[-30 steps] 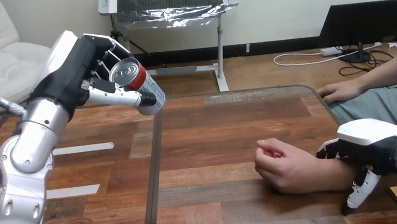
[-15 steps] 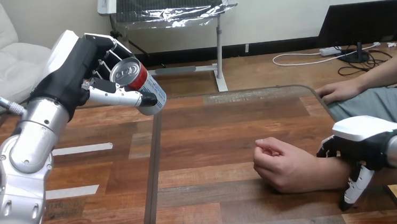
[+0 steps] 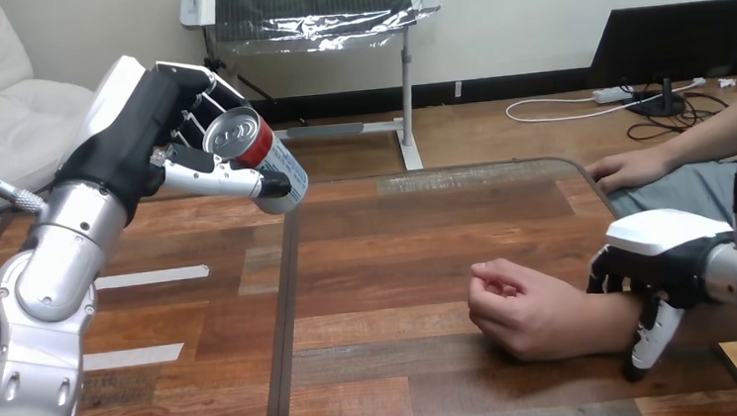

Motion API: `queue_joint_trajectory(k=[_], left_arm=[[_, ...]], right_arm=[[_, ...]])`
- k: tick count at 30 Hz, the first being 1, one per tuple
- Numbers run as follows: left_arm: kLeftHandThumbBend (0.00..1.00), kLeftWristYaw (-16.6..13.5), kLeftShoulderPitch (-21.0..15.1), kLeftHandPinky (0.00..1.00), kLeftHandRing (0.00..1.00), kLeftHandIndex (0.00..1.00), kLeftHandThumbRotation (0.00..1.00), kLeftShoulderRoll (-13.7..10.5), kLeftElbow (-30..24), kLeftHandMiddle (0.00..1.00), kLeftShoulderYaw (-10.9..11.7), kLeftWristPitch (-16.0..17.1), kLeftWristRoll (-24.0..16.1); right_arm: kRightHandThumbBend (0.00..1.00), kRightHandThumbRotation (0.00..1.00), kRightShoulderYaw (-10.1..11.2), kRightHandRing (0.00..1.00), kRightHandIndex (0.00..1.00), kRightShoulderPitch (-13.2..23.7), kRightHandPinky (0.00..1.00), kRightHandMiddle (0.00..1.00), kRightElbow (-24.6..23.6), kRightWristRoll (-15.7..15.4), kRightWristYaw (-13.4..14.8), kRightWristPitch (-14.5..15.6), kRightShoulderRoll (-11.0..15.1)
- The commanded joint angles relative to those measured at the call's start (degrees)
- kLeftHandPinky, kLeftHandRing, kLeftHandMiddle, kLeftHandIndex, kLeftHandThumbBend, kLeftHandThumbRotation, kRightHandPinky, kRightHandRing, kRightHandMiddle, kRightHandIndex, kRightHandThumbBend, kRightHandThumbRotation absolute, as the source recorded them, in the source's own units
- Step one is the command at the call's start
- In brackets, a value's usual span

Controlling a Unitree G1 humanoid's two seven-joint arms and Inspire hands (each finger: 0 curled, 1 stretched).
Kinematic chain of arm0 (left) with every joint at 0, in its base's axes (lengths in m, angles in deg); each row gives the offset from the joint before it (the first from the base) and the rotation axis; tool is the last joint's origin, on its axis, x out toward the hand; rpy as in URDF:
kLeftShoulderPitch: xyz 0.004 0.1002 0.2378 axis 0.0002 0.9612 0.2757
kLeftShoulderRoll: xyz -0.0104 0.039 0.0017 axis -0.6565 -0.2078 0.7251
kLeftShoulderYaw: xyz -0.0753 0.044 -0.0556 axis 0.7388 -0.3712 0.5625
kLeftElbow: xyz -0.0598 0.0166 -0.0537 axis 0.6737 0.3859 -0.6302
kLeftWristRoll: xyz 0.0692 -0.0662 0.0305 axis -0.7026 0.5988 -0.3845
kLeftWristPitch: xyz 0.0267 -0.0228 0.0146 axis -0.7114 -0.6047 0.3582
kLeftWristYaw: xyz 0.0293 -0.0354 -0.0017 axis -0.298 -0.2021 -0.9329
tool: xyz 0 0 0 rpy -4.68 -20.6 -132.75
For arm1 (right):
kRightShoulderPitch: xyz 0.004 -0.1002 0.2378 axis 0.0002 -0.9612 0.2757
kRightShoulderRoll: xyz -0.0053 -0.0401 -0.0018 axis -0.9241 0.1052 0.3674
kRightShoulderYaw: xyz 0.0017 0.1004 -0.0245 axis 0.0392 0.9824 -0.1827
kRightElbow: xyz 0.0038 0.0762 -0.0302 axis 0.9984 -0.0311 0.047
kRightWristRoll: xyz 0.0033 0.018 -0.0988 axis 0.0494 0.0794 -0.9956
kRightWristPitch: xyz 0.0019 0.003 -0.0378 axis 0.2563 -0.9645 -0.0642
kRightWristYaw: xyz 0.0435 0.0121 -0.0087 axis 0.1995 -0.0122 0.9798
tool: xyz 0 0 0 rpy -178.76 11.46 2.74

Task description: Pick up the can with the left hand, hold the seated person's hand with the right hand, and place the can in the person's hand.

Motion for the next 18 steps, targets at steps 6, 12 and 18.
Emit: queue_joint_trajectory(k=[6, 12, 18], left_arm=[[0.71, -0.25, -2.93, 0.27, 0.33, 0.4, 0.0, -0.77, -1.79, 0.38, 1.79, 0.9, 0.48], [0.71, -0.36, -2.91, 0.26, 0.33, 0.4, 0.0, -0.82, -1.46, 0.37, 1.61, 1.16, 0.16], [0.72, -0.45, -2.91, 0.26, 0.32, 0.4, 0.0, -0.44, -1.72, 0.37, 1.58, 0.88, 0.28]], right_arm=[[0.83, 0.06, -2.93, 0.32, 0.53, -0.27, 0.24, 0.43, 4.95, -0.73, 3.87, -0.36, -4.27], [0.82, 0.06, -3.39, 0.25, 0.47, 0.03, 0.18, 0.36, 6.1, -0.73, 5.49, -1.2, -4.76], [0.81, 0.08, -3.82, 0.24, 0.44, 0.29, 0.17, 0.34, 7.36, -0.51, 7.32, -2.1, -5.28]])
